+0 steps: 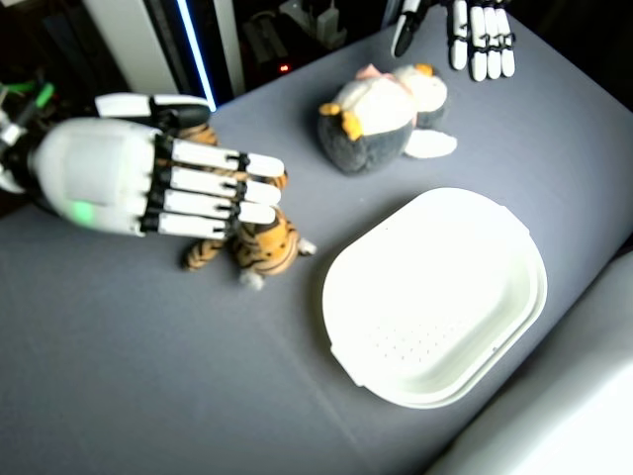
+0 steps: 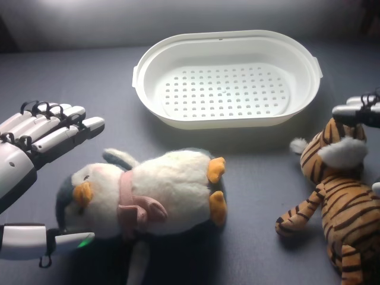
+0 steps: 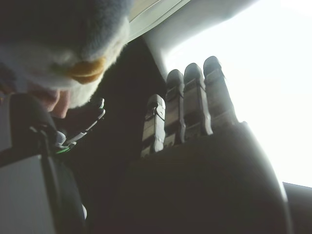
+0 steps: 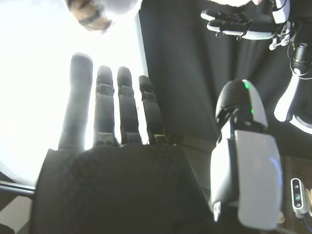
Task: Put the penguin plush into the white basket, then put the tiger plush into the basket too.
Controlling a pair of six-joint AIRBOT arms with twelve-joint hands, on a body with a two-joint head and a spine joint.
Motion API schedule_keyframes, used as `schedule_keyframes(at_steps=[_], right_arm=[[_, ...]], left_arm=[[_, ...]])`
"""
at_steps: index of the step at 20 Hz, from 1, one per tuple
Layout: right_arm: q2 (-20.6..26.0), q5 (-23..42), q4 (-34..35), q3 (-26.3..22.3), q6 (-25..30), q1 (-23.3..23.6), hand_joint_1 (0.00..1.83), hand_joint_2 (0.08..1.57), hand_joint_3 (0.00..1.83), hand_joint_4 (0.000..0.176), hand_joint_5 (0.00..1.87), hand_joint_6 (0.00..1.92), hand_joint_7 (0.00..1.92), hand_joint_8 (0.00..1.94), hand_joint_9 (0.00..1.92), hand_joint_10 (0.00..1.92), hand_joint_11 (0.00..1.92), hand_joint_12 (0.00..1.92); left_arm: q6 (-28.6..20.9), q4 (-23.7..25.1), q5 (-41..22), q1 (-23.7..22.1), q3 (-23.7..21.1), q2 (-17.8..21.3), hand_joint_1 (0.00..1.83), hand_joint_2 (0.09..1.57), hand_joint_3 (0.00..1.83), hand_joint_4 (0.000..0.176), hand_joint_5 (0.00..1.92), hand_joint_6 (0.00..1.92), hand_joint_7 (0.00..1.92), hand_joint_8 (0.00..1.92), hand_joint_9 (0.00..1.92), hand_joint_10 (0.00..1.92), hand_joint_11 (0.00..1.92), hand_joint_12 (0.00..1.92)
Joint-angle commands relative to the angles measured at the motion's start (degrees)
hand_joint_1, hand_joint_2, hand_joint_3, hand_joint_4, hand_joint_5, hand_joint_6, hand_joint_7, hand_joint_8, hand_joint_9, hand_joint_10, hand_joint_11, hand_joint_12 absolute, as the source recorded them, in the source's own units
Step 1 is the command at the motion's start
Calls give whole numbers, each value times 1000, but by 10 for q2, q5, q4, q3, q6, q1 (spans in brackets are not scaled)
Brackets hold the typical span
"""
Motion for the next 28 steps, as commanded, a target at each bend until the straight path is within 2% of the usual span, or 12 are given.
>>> schedule_keyframes(at_steps=[1,6,9,17,18,19,20,21,22,24,25,28], right_arm=[[1,69,18,3,6,4,728,1178,0,13,372,1,426,0,333,0,225,86],[0,69,18,3,6,4,819,1180,0,0,393,2,440,4,347,6,246,67],[-1,69,18,3,6,4,823,1191,3,0,378,2,424,0,335,0,236,50],[-1,69,17,5,7,2,824,1194,1,0,409,5,425,2,337,1,265,35],[-1,69,17,5,7,2,811,1192,0,0,416,6,439,7,348,5,275,37],[-1,69,17,5,7,2,824,1188,0,0,422,7,446,7,357,7,288,39],[-2,69,17,6,7,1,790,1193,1,0,394,0,429,0,344,0,273,27],[-2,69,17,6,7,1,790,1193,1,0,394,0,429,0,344,0,273,27],[-2,69,17,6,7,1,772,1205,5,0,403,4,443,5,370,9,294,31],[-2,69,17,6,7,1,771,1207,5,0,404,4,441,4,368,7,291,28],[-2,69,18,7,8,1,757,1212,6,0,400,2,440,3,373,7,304,31],[-3,68,19,8,8,1,716,1233,8,0,405,3,455,5,398,10,339,37]], left_arm=[[-4,2,-70,-5,4,-1,661,879,7,92,173,4,86,5,74,10,0,314],[-4,31,-18,-30,18,-6,774,831,0,119,197,2,75,0,80,1,0,383],[17,52,49,-69,34,-16,790,777,0,172,161,1,91,0,161,6,0,681],[110,48,182,-122,58,-45,777,825,6,176,68,0,134,5,272,12,0,1012],[124,45,187,-127,58,-48,804,884,6,155,193,8,331,16,424,39,49,1106],[128,44,181,-132,58,-49,963,959,5,60,591,31,742,67,653,105,126,1142],[127,45,160,-138,56,-46,1269,1041,0,0,1179,377,1128,888,1073,355,522,1367],[127,45,155,-139,55,-45,1269,1041,0,0,1179,377,1128,888,1073,355,522,1367],[120,52,124,-147,52,-36,1197,1077,1,0,1089,716,978,1403,951,1499,836,1833],[113,62,83,-158,48,-22,1181,1083,1,0,1055,823,951,1484,955,1638,918,1878],[112,66,62,-168,47,-13,1183,1072,0,0,1078,798,989,1259,962,1543,895,1840],[112,75,42,-227,69,-10,1268,1114,1,0,1035,605,981,1263,912,1292,669,1646]])
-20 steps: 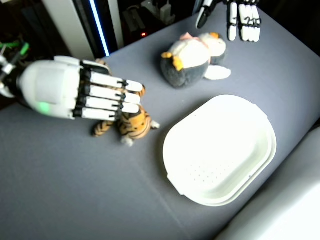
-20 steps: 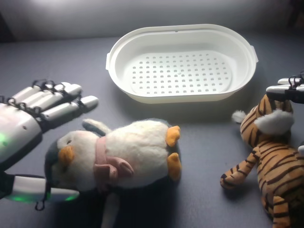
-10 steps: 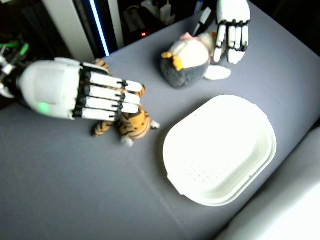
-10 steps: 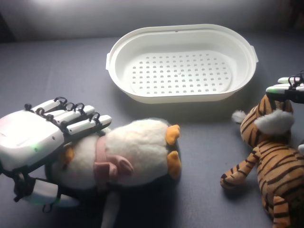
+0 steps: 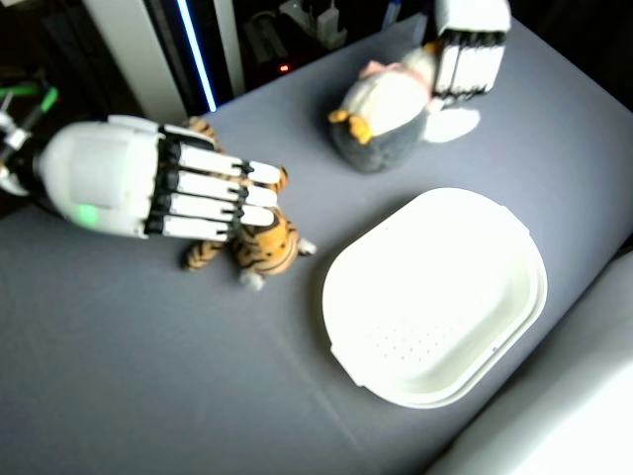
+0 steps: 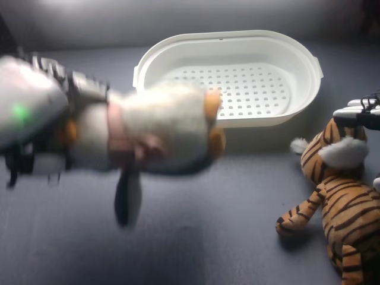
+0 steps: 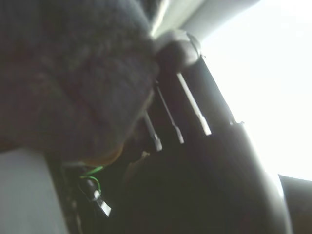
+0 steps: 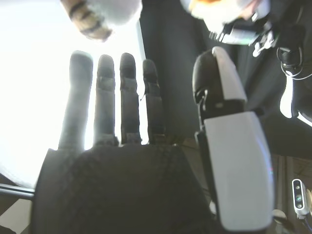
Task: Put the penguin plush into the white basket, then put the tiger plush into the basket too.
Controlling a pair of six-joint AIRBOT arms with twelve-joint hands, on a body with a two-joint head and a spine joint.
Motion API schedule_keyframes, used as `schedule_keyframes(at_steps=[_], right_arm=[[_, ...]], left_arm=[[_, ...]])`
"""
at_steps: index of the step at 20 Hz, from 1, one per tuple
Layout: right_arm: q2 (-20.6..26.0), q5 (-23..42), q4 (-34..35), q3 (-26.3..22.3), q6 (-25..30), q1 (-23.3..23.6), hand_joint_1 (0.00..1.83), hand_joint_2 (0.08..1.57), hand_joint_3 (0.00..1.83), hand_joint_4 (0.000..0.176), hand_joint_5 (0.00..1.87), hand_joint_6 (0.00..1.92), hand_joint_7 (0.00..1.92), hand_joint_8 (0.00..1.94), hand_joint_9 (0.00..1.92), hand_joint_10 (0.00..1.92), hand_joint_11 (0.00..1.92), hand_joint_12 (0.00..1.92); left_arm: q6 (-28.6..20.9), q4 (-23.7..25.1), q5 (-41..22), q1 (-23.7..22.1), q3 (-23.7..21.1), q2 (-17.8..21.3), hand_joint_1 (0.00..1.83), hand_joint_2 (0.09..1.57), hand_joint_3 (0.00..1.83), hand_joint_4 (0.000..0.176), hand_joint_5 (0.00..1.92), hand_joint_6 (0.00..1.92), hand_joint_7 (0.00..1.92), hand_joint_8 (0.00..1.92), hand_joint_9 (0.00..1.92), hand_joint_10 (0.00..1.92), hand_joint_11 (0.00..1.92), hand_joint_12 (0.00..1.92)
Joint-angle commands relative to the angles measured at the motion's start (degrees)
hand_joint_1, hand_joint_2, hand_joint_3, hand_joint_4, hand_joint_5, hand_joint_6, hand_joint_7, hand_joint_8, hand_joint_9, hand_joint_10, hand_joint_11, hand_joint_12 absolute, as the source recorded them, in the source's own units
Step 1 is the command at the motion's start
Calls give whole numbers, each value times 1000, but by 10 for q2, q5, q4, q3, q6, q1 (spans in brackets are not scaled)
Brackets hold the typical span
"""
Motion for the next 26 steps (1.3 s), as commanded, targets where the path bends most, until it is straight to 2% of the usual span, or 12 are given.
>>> schedule_keyframes(at_steps=[1,3,5,8,9,10,13,14,20,21,23,26], right_arm=[[0,70,16,2,6,2,713,1236,8,0,409,4,458,6,404,11,346,38],[-1,70,16,4,9,1,721,1259,13,21,398,0,440,0,383,0,324,26],[-2,70,16,6,11,1,724,1268,16,22,393,0,438,0,383,0,325,25],[-7,70,14,12,16,1,699,1269,6,15,389,0,458,4,399,3,339,24],[-9,70,13,13,18,2,714,1261,1,2,400,3,472,7,410,6,346,25],[-9,70,13,13,18,2,716,1257,0,5,411,7,470,4,405,2,338,19],[-7,70,10,13,20,2,723,1263,1,1,408,2,454,0,388,0,323,10],[-3,74,9,12,20,2,725,1253,0,17,409,1,464,4,395,4,329,12],[45,115,-15,-27,-21,2,856,1193,0,48,361,0,399,0,357,1,352,18],[48,115,-29,-32,-21,2,977,1172,0,85,414,7,428,5,376,4,371,22],[48,100,-59,-41,-21,2,1053,1159,0,78,420,7,400,3,358,2,343,10],[48,39,-114,-48,-16,15,1119,1110,0,112,453,10,435,9,411,12,394,24]], left_arm=[[-1,-3,-72,-21,12,-8,1278,1085,0,0,1080,563,1055,1122,958,1113,618,1535],[5,-6,-3,-89,60,-41,1287,1023,3,0,1218,395,1203,801,1102,775,824,1388],[36,-10,89,-172,110,-82,1375,1032,0,0,1106,656,1263,477,1065,971,802,1263],[91,-62,155,-205,153,-117,1242,1072,3,9,1001,987,1156,648,1197,208,969,1041],[96,-74,175,-210,170,-129,1179,1098,0,0,993,954,1000,260,1102,95,807,1009],[96,-85,189,-211,183,-140,986,981,0,0,674,92,794,18,845,7,352,1261],[96,-94,191,-199,184,-141,891,940,0,75,450,3,574,0,608,0,112,1255],[96,-96,187,-192,180,-138,856,897,0,165,250,0,355,0,416,0,4,1188],[60,-47,80,-125,96,-80,773,890,0,176,142,0,273,0,340,0,0,1103],[44,-31,53,-104,77,-65,747,889,0,176,100,1,242,0,301,3,0,1008],[32,-14,3,-64,36,-35,807,895,1,176,124,5,242,0,285,0,0,962],[22,-6,-74,-2,-15,4,925,935,6,169,114,1,152,0,191,0,0,715]])
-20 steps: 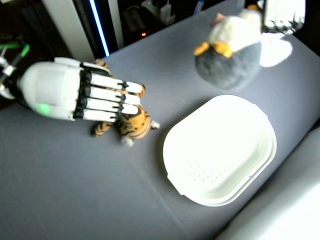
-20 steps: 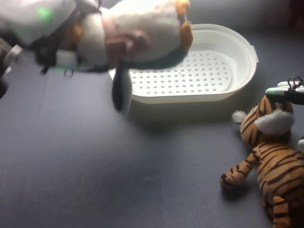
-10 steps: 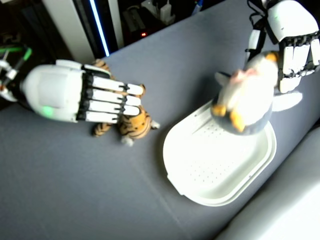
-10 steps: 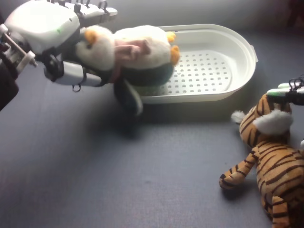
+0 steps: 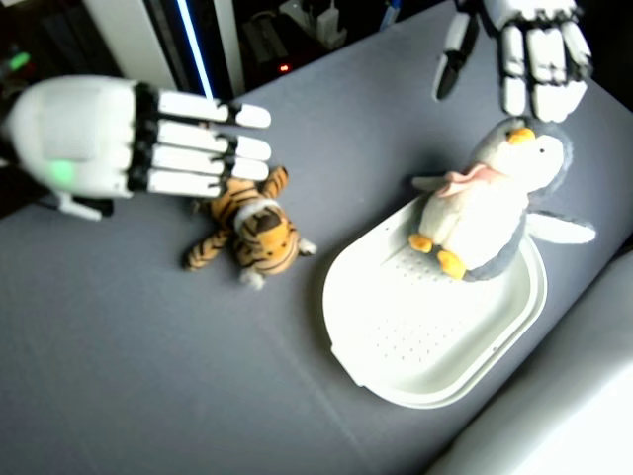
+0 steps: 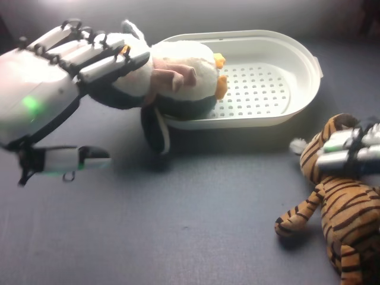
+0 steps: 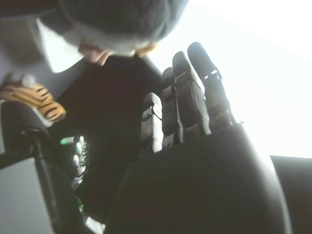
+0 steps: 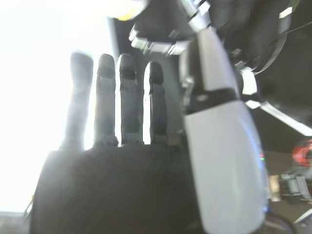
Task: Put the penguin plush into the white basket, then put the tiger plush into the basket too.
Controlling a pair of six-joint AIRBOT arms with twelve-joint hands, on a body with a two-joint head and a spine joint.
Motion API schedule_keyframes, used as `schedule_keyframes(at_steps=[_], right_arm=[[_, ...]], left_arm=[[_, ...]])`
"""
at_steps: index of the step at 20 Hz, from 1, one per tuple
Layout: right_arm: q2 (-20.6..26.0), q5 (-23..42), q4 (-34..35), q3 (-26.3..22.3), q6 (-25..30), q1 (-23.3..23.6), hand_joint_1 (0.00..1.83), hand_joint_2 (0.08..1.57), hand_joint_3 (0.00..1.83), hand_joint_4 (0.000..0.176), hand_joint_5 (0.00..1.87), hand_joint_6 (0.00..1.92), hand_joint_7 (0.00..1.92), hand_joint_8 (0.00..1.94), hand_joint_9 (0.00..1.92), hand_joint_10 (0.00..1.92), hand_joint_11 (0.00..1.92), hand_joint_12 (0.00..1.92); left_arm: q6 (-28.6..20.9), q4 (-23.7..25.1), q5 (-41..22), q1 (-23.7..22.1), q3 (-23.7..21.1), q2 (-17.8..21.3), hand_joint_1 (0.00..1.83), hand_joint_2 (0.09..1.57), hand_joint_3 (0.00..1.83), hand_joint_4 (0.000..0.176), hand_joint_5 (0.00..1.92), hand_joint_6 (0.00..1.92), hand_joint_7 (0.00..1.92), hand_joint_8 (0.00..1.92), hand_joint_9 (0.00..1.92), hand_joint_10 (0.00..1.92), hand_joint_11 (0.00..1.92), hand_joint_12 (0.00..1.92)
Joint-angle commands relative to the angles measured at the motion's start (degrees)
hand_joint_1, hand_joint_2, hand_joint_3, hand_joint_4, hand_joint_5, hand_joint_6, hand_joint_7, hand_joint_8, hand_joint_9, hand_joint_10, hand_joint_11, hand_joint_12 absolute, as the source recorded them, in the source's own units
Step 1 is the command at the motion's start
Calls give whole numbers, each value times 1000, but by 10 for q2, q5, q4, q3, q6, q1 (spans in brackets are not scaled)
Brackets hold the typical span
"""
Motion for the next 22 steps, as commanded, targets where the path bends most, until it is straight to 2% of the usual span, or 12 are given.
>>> schedule_keyframes(at_steps=[1,6,7,8,12,14,15,16,17,18,20,22], right_arm=[[2,33,6,1,11,10,1135,1122,0,135,412,1,429,5,419,12,387,19],[8,-95,-85,16,46,51,937,1272,15,149,275,0,266,0,314,0,347,1],[8,-122,-99,21,47,59,1013,1233,0,150,271,1,281,6,319,3,352,4],[5,-146,-109,27,46,68,1149,1176,0,132,284,5,274,6,339,10,391,21],[-5,-214,-135,43,37,97,1476,1186,0,111,311,1,294,1,358,2,397,27],[-14,-229,-135,48,28,99,1567,1144,0,70,423,4,392,5,480,14,472,74],[-26,-235,-132,56,27,101,1515,1159,2,20,543,21,539,16,683,15,519,262],[-37,-235,-126,63,27,104,1188,1272,0,0,681,1215,668,1527,601,1318,561,1150],[-40,-233,-122,65,27,105,1188,1272,0,0,681,1215,668,1527,601,1318,561,1150],[-43,-223,-115,67,27,111,1285,1261,0,0,757,1347,620,1423,636,1554,518,1471],[-42,-178,-84,67,27,113,1308,1267,0,0,657,1543,633,1362,698,1514,539,1354],[-37,-113,-42,67,27,113,1334,1217,0,0,861,1236,694,1283,702,1538,538,1439]], left_arm=[[-2,-7,-111,6,-5,12,794,915,0,137,132,4,158,2,173,0,0,650],[-9,-24,-153,63,-27,32,701,875,0,150,219,2,223,5,219,8,0,743],[-9,-24,-149,63,-26,30,699,879,0,150,229,3,221,2,203,4,0,682],[-11,-23,-146,62,-25,27,737,873,0,119,244,2,211,0,169,4,0,553],[-17,-20,-142,64,-23,26,725,860,0,117,237,0,206,0,161,1,0,635],[-18,-20,-141,64,-23,24,767,863,0,100,254,3,204,0,170,3,0,674],[-20,-20,-141,64,-22,23,767,863,0,97,255,2,205,0,179,5,0,708],[-23,-20,-141,65,-22,23,767,863,0,78,263,4,218,5,191,8,0,721],[-24,-20,-141,65,-22,23,767,863,0,78,263,4,218,5,191,8,0,721],[-24,-20,-142,65,-22,23,809,865,0,83,261,0,226,2,192,4,0,662],[-25,-20,-145,66,-22,23,834,860,0,82,266,2,224,1,183,0,0,626],[-26,-21,-146,69,-22,22,808,864,1,79,266,1,229,3,178,1,0,592]])
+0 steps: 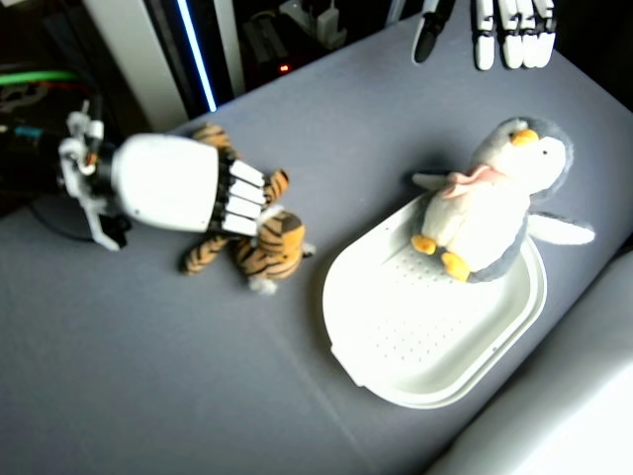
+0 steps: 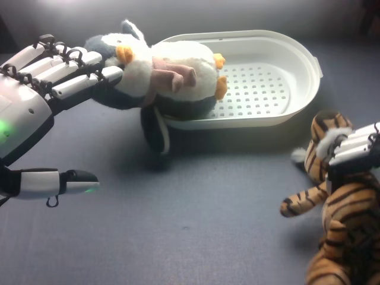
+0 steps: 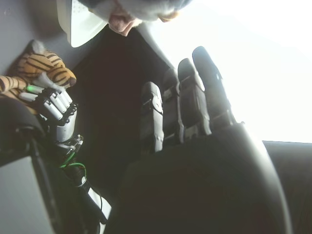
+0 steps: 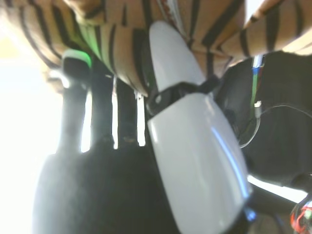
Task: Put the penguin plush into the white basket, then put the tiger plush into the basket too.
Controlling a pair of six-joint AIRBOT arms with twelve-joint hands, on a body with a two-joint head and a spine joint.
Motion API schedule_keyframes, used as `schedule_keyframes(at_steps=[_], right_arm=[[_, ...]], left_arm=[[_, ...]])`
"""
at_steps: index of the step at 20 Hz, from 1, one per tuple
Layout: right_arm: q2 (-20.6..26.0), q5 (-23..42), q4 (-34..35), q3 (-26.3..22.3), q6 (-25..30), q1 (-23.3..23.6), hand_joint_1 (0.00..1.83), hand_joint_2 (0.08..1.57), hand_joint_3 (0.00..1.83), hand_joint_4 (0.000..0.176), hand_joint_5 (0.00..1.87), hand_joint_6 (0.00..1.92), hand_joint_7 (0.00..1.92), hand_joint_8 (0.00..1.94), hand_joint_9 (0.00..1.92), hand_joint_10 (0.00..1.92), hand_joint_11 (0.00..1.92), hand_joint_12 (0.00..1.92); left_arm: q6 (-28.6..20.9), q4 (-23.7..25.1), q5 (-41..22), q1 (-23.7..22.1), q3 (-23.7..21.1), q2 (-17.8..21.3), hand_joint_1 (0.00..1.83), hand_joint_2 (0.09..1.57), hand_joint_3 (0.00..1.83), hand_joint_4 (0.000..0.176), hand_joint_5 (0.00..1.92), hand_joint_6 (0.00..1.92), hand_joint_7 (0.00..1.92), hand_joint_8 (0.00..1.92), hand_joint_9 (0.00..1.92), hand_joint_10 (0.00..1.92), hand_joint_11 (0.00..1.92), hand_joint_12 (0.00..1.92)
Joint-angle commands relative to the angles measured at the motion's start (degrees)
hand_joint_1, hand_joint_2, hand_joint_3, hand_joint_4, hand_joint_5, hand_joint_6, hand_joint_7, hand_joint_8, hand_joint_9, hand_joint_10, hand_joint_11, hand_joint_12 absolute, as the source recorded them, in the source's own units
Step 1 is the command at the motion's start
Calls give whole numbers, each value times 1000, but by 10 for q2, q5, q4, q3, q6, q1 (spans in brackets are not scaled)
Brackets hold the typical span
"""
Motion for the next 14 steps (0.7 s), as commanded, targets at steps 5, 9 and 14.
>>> schedule_keyframes(at_steps=[5,9,14], right_arm=[[-7,188,139,27,-48,52,1335,1162,0,0,1003,881,787,1285,769,1411,622,1452],[-89,79,154,127,-52,180,1349,1175,0,0,949,1167,803,1167,715,1324,471,1122],[-134,-36,131,199,-36,244,885,1069,0,126,219,117,169,101,113,161,46,353]], left_arm=[[-3,-2,-78,-2,5,-4,905,886,1,127,237,2,185,4,164,8,0,834],[-7,-1,-75,-2,7,-8,884,864,0,135,246,4,184,2,184,11,0,871],[-14,7,-63,-13,16,-19,874,863,0,151,229,0,181,0,191,4,0,876]])
